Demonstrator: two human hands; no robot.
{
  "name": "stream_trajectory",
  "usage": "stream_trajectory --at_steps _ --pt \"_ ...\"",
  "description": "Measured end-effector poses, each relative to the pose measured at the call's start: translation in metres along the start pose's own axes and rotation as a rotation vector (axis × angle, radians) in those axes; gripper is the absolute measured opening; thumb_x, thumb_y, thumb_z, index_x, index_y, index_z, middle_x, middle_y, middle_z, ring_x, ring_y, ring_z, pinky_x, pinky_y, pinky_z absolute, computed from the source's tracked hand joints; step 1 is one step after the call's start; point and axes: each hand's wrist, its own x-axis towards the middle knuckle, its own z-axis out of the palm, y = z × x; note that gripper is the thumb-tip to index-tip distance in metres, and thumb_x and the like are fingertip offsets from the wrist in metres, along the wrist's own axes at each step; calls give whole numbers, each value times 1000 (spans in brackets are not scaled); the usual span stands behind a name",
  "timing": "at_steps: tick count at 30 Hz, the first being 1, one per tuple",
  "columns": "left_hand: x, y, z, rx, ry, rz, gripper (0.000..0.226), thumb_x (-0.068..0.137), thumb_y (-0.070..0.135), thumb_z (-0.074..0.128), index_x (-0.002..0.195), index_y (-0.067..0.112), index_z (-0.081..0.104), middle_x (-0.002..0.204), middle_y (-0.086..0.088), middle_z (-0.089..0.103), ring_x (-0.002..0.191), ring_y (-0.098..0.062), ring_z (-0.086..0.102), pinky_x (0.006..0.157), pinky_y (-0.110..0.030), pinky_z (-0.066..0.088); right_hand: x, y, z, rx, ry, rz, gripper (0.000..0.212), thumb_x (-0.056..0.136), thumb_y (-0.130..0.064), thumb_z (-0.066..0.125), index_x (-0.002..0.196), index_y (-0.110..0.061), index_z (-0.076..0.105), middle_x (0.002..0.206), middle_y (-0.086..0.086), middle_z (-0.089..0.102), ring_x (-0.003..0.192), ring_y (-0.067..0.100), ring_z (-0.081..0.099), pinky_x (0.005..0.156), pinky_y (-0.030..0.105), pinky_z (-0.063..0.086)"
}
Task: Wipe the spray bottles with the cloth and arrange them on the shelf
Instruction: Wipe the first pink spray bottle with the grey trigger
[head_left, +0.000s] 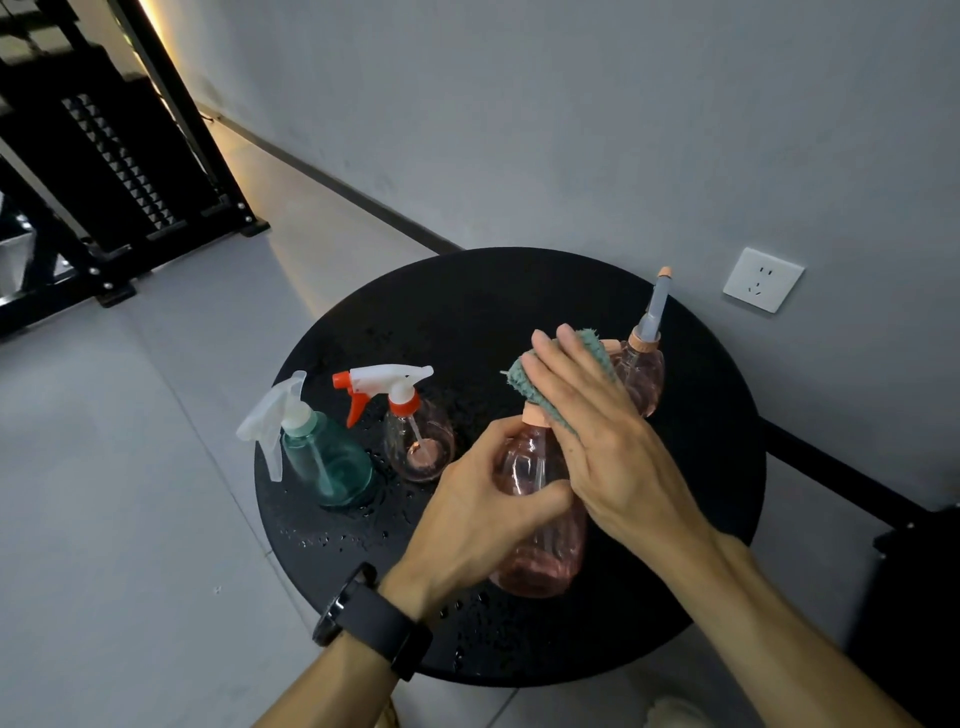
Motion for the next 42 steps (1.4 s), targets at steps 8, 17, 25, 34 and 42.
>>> stream_trajectory --at_steps 8,17,25,34,42 --pt "5 0 -13 -236 22 -37 43 68 44 68 110 41 60 101 5 73 92 -17 72 88 -44 58 -8 5 2 22 3 27 50 95 7 53 142 -3 43 153 6 36 147 14 21 120 32 22" --pt "4 3 -15 -307 3 -81 36 83 52 70 112 33 62 106 0 73 99 -21 72 94 -50 54 -5 -8 2 71 5 14 45 98 1 48 142 -1 43 154 6 35 148 13 20 118 23 19" --pt "8 -6 -11 53 97 31 33 83 45 72 111 43 54 105 11 66 93 -7 65 90 -38 52 -1 -29 -5 273 406 202 40 98 -5 43 137 0 46 145 6 43 140 16 38 110 21 36" --pt "12 -17 1 276 223 209 35 74 56 57 105 40 49 106 14 51 97 -6 52 83 -38 52 0 -32 -1 -14 60 -60 43 96 1 47 138 -1 48 148 10 44 145 19 28 118 42 27" --pt "13 -18 -2 356 326 280 35 78 49 65 109 41 49 107 19 46 98 -6 52 83 -40 51 0 -24 -7 -22 50 -75 43 95 4 50 137 0 50 146 8 47 144 18 31 117 42 28"
